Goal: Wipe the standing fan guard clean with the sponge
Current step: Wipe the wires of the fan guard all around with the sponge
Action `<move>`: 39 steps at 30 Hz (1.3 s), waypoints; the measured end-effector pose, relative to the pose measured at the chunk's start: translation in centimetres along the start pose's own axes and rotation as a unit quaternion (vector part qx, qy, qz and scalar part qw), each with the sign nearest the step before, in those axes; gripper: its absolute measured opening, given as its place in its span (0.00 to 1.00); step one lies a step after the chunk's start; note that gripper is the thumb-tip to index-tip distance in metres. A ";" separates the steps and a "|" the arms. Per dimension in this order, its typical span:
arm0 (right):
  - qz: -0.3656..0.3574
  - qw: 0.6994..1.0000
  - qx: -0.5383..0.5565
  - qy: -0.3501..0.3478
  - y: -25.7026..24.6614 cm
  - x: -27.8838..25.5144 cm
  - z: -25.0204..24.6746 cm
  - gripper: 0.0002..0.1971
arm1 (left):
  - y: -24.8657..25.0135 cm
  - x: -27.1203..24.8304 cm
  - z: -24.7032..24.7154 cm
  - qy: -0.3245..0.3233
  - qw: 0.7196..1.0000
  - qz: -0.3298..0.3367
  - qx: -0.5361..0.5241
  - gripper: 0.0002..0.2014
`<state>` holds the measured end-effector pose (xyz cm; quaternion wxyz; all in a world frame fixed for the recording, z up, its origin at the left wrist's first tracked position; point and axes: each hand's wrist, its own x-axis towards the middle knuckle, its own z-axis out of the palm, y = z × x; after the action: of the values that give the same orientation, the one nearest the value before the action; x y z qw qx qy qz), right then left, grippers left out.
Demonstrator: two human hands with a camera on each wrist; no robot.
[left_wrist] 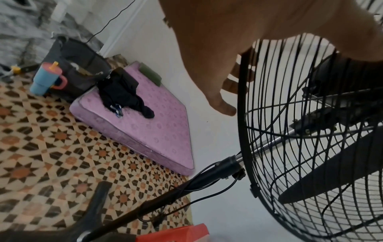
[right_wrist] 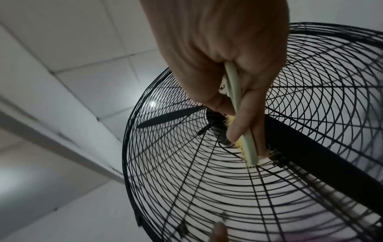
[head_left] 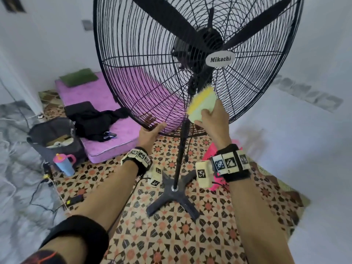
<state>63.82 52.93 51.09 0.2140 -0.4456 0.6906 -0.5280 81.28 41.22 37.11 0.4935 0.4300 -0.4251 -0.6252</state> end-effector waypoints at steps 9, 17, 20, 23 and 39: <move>0.071 0.988 -0.137 -0.026 7.3 -6.0 9.3 0.24 | -2.5 3.7 -2.5 -0.013 0.988 -0.063 0.143 0.66; 0.002 0.975 -0.171 0.145 7.1 -6.8 12.2 0.21 | -1.8 3.0 -2.4 -0.063 0.985 -0.017 0.162 0.69; 0.020 0.985 -0.150 0.089 8.5 -7.3 13.0 0.24 | -1.1 2.8 -2.7 -0.066 0.988 -0.009 0.141 0.57; 0.027 0.983 -0.114 0.143 8.0 -7.2 11.6 0.18 | -0.6 2.9 -2.6 -0.068 0.994 -0.015 0.089 0.62; 0.006 0.979 -0.066 0.195 9.0 -7.8 14.1 0.14 | 0.4 1.5 -2.0 -0.100 0.991 0.023 0.090 0.49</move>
<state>75.10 52.35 36.53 0.0485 -0.3436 0.7551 -0.5563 83.04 39.46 36.82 0.4218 0.3986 -0.5364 -0.6128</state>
